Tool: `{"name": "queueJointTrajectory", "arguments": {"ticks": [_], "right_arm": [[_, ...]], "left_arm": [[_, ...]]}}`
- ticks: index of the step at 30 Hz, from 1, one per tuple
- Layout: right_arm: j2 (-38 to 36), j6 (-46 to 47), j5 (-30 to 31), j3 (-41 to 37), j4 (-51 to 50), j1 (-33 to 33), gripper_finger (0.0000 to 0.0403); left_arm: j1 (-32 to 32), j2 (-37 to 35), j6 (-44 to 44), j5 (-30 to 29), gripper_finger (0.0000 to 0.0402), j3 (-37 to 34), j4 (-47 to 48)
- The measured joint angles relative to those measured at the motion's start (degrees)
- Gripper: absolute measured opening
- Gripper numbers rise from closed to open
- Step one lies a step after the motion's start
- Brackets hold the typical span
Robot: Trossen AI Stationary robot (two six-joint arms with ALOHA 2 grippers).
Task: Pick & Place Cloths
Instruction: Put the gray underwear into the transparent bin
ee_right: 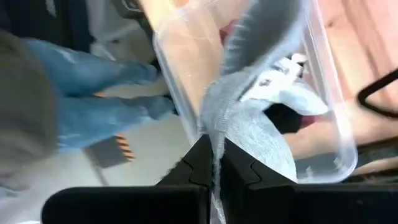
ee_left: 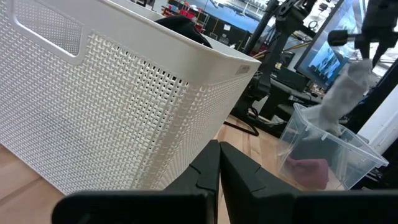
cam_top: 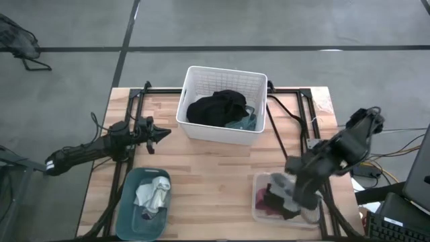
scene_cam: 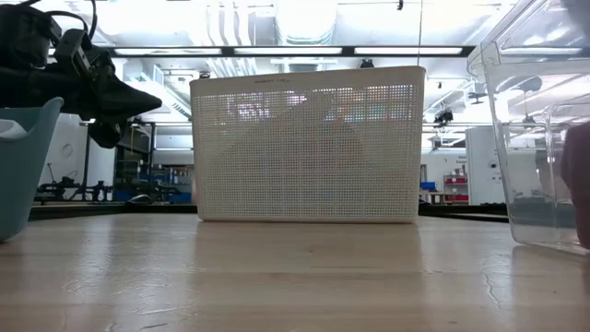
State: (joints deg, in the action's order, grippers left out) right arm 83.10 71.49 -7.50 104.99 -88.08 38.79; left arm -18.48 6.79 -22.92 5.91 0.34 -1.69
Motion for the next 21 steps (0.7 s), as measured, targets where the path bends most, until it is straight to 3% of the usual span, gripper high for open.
{"name": "queueJointTrajectory", "arguments": {"ticks": [10,21], "right_arm": [[12.5,-20.5,-0.4,-0.9,0.1,0.0,0.0008],[17.9,-28.4,-5.0,-12.5,3.3,1.7,0.0008]], "left_arm": [[0.0,0.0,0.0,0.0,0.0014,0.0,0.0],[0.0,0.0,0.0,0.0,0.0014,0.0,0.0]]}}
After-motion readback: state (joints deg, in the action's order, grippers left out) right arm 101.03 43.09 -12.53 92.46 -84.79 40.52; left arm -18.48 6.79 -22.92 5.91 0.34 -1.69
